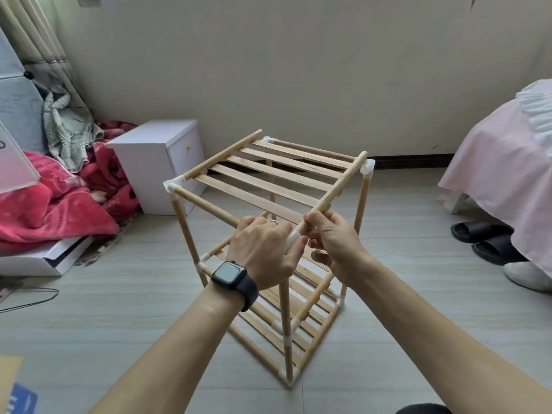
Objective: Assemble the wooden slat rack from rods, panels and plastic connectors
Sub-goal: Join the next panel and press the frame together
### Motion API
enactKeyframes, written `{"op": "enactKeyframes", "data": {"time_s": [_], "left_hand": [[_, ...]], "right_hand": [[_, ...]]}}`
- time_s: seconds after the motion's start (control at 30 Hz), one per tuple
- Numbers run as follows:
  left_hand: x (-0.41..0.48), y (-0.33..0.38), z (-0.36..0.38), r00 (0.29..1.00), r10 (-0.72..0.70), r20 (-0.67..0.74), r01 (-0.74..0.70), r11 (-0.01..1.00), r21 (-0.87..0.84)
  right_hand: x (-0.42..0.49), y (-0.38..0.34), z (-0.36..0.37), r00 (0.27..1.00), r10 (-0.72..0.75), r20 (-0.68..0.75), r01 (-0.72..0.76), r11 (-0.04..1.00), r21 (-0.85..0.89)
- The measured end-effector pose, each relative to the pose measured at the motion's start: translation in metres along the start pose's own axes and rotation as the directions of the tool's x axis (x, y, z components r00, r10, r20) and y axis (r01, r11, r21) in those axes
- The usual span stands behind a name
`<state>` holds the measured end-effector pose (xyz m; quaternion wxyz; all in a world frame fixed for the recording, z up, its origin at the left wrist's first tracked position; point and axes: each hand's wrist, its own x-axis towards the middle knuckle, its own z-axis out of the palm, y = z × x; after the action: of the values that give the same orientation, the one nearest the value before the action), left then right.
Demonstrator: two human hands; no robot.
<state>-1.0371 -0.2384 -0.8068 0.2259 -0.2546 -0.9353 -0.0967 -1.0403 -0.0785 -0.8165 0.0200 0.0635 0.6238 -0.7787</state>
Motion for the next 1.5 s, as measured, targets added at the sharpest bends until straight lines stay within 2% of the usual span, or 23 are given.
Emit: {"op": "enactKeyframes", "data": {"time_s": [0.17,0.3,0.37,0.53,0.73,0.93,1.07,1.17,1.23,1.3,1.37,1.43,1.5], "left_hand": [[-0.001,0.0,0.002,0.998,-0.035,-0.061,0.027,0.992,-0.122],[-0.003,-0.006,0.002,0.995,0.015,-0.097,-0.02,0.999,-0.049],[-0.003,-0.006,0.001,0.996,0.012,-0.093,-0.015,0.999,-0.038],[0.0,-0.004,-0.001,0.999,-0.035,-0.023,0.034,0.999,-0.042],[0.0,-0.006,-0.003,1.0,-0.03,0.005,0.03,0.998,-0.056],[-0.008,-0.016,-0.001,0.998,0.017,-0.068,-0.021,0.998,-0.063],[-0.007,-0.027,-0.002,1.0,0.017,-0.001,-0.017,0.996,-0.088],[-0.007,-0.043,-0.012,0.996,0.031,0.082,-0.021,0.993,-0.119],[-0.012,-0.064,-0.026,0.99,0.032,0.136,-0.024,0.998,-0.06],[-0.021,-0.096,-0.043,0.987,-0.003,0.163,-0.006,0.999,0.054],[-0.03,-0.127,-0.06,0.98,-0.085,0.181,0.054,0.984,0.169],[-0.036,-0.145,-0.072,0.964,-0.214,0.156,0.167,0.949,0.266],[-0.035,-0.142,-0.074,0.948,-0.303,0.097,0.273,0.932,0.237]], "right_hand": [[-0.001,-0.01,0.004,0.999,0.046,0.012,-0.046,0.999,0.019],[-0.002,-0.013,0.0,0.995,0.093,0.03,-0.094,0.995,0.014],[-0.001,-0.015,0.0,0.998,0.062,0.023,-0.063,0.997,0.05],[0.003,-0.013,0.005,0.997,-0.046,-0.065,0.04,0.995,-0.091],[0.002,-0.012,0.008,0.996,-0.06,-0.063,0.056,0.996,-0.069],[-0.01,-0.005,0.015,0.996,-0.081,-0.04,0.078,0.994,-0.072],[-0.011,-0.004,0.016,0.999,-0.031,-0.015,0.03,0.997,-0.065],[-0.012,-0.006,0.013,0.996,0.055,0.069,-0.05,0.996,-0.074],[-0.012,-0.005,0.008,0.993,0.084,0.08,-0.073,0.989,-0.131],[-0.012,-0.005,0.001,0.998,0.055,-0.007,-0.056,0.987,-0.148],[-0.01,-0.007,-0.01,0.984,-0.054,-0.17,0.027,0.987,-0.159],[-0.007,-0.01,-0.022,0.922,-0.191,-0.337,0.122,0.968,-0.218],[-0.003,-0.01,-0.028,0.875,-0.257,-0.41,0.158,0.953,-0.258]]}}
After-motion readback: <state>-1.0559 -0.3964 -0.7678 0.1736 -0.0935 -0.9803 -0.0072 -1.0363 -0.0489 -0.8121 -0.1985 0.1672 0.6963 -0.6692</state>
